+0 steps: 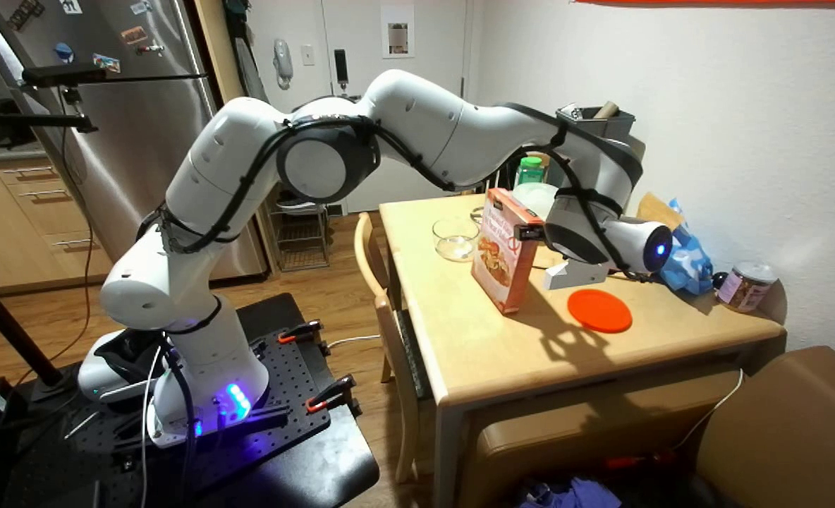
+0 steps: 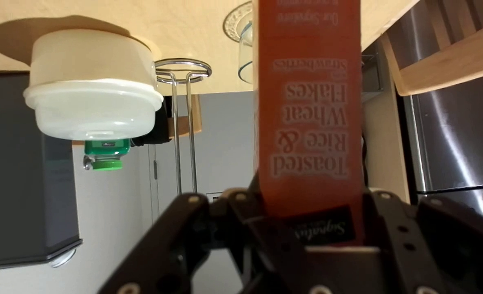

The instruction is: Pour some cereal into the clear bowl

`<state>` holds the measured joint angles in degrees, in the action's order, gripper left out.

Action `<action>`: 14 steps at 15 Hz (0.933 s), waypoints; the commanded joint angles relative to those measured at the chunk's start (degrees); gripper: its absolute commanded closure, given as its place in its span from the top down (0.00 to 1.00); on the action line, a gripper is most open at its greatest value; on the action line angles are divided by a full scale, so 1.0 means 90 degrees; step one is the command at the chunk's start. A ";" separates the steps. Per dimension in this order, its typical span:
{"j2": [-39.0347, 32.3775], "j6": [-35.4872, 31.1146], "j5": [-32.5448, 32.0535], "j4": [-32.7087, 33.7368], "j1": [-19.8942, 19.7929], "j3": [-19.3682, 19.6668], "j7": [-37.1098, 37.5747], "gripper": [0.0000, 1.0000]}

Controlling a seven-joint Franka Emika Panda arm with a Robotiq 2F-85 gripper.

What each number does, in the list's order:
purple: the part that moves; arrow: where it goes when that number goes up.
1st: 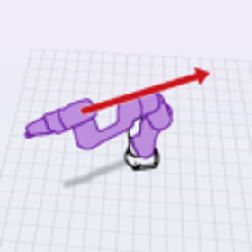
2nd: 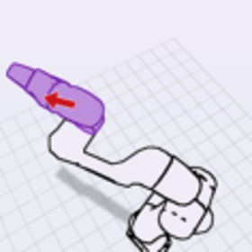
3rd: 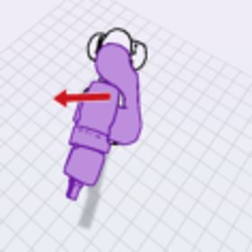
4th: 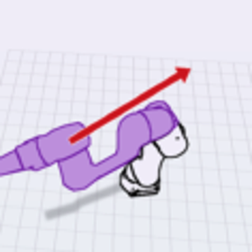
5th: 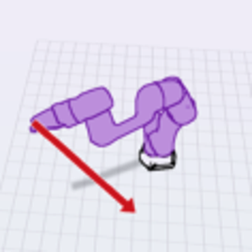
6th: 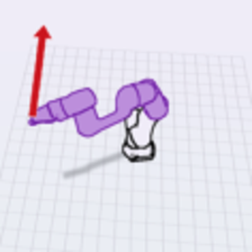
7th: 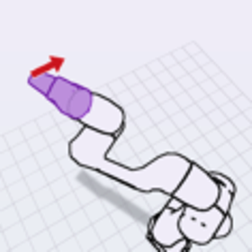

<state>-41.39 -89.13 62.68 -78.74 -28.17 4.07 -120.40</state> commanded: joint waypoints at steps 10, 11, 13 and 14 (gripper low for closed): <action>0.0146 0.0334 0.0067 -0.0052 -0.0037 0.0100 -0.0176 0.75; 0.0190 0.0344 0.0028 -0.0072 -0.0025 0.0119 -0.0184 0.82; 0.0319 0.0310 -0.0053 -0.0124 0.0008 0.0172 -0.0219 0.93; 0.0424 0.0281 -0.0072 -0.0185 0.0021 0.0195 -0.0237 1.00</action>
<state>-40.84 -87.97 62.71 -78.60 -28.51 4.44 -120.59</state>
